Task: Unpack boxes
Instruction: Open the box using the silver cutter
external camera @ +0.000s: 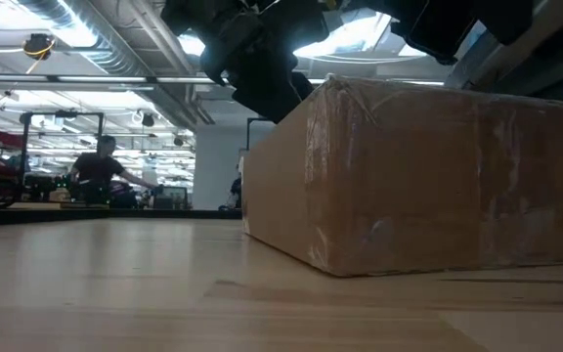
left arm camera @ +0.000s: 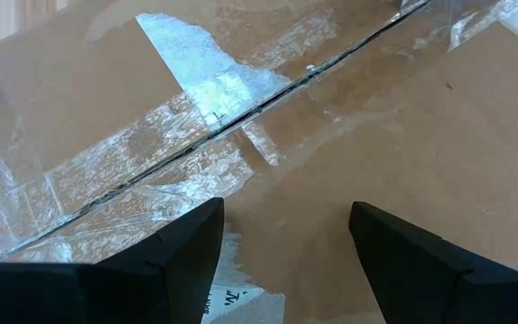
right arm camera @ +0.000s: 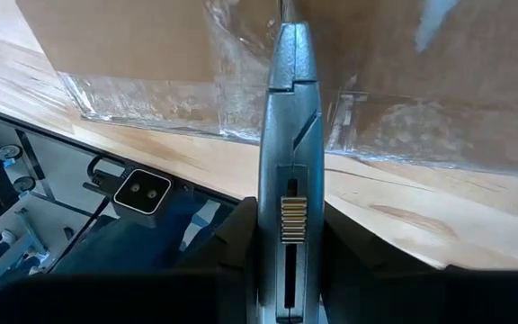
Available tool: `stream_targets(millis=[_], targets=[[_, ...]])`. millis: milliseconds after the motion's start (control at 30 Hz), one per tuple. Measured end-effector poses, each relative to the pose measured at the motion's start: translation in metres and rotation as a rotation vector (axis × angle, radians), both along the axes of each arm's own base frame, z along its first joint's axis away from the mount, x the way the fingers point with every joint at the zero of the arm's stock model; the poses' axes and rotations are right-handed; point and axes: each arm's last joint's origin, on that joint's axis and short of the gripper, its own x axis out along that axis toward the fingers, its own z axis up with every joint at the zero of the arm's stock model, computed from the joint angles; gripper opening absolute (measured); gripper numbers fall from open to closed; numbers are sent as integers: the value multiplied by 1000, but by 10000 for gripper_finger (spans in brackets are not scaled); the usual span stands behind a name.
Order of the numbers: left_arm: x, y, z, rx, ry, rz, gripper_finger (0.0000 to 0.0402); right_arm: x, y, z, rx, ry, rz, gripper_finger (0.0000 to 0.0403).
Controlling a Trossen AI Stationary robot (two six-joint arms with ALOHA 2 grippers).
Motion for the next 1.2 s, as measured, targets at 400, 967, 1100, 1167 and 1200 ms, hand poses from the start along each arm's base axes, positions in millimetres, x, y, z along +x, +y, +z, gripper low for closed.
stream_targets(millis=[400,967,1100,1167,1200], targets=[[0,0,0,1,0,-2,234,0,1,1,25,0,14,61],[0,0,0,9,-2,-13,234,0,1,1,29,-11,38,61],[0,0,0,11,-2,-16,234,2,2,-3,27,-6,44,61],[0,0,0,12,-2,-16,234,3,3,-6,30,-1,50,61],[0,0,0,12,-2,-16,234,3,3,-6,33,0,54,61]])
